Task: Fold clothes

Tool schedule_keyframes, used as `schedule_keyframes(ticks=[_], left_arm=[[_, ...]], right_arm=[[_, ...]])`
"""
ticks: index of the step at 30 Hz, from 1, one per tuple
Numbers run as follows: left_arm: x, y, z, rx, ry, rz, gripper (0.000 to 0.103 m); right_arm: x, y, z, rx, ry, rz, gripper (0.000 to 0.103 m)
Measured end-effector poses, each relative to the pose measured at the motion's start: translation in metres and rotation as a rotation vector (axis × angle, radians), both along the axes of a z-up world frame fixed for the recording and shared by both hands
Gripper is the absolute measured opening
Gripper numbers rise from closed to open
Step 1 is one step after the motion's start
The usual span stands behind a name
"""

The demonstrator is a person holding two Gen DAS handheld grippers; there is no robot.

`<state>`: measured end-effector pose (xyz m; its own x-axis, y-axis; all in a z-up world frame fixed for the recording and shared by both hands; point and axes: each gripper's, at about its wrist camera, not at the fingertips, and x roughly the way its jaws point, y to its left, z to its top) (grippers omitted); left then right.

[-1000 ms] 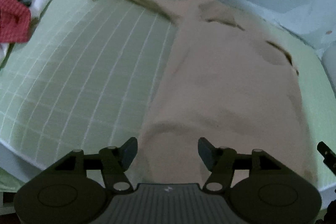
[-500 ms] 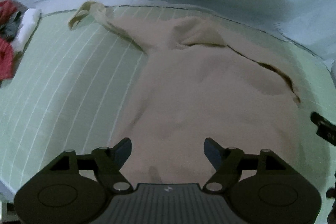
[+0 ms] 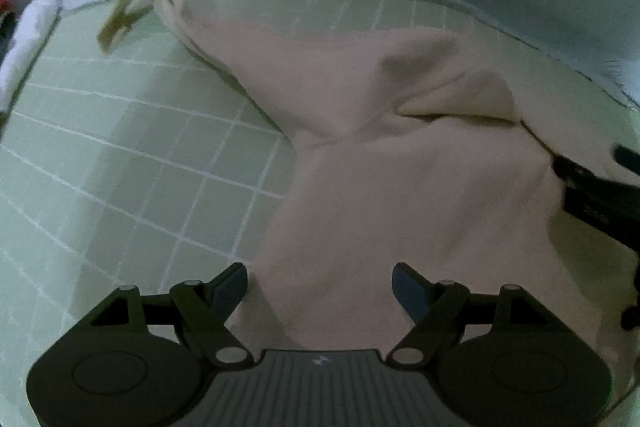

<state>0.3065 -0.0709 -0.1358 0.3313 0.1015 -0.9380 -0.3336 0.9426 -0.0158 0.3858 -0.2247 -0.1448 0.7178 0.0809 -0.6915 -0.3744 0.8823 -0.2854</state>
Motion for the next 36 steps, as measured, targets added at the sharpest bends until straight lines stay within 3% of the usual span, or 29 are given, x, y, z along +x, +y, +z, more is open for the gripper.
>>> schedule_keyframes(ticks=[3,4,5,7,8,15,20,30,33,35,36], left_arm=[[0.002,-0.004,-0.007,0.010,0.019,-0.001,0.081],[0.000,-0.005,-0.007,0.018,0.017,-0.004,0.081],[-0.001,-0.007,-0.007,0.022,0.016,-0.011,0.081],[-0.001,-0.008,-0.006,0.026,0.021,-0.018,0.081],[-0.001,-0.008,-0.006,0.026,0.024,-0.018,0.081],[-0.012,-0.017,0.021,0.032,-0.037,-0.024,0.081],[-0.031,-0.027,0.036,0.028,-0.077,-0.041,0.081],[-0.059,-0.050,0.022,-0.018,-0.027,-0.022,0.081],[-0.061,-0.057,0.016,-0.041,-0.006,-0.011,0.081],[-0.059,-0.061,0.011,-0.055,0.009,-0.011,0.081],[-0.058,-0.063,0.010,-0.055,0.014,-0.013,0.081]], right_arm=[[0.010,0.008,-0.005,0.006,0.003,0.010,0.068],[0.014,0.008,-0.005,0.014,0.011,0.005,0.058],[0.016,0.008,-0.003,0.031,0.019,0.008,0.034],[0.016,0.002,-0.001,0.049,0.020,-0.006,0.007],[0.015,-0.002,0.001,0.058,0.008,-0.020,0.005],[-0.015,-0.059,0.042,0.149,-0.128,-0.209,0.005],[-0.058,-0.133,0.077,0.217,-0.228,-0.436,0.005],[-0.148,-0.246,0.051,0.250,-0.106,-0.795,0.007],[-0.174,-0.279,0.043,0.258,-0.069,-0.899,0.015],[-0.169,-0.274,0.039,0.238,-0.061,-0.858,0.036],[-0.166,-0.271,0.037,0.227,-0.058,-0.838,0.038]])
